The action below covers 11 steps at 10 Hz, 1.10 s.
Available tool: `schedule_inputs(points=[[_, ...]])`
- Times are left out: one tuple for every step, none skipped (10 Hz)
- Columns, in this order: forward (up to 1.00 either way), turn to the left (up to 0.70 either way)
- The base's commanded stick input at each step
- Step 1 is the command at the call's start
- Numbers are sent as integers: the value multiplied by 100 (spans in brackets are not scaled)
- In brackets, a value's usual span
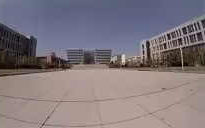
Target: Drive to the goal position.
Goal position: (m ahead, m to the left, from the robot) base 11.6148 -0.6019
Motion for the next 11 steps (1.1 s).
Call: schedule_inputs(points=[[4,0],[4,0],[4,0],[4,0],[4,0],[4,0],[4,0],[4,0],[4,0],[4,0],[4,0]])
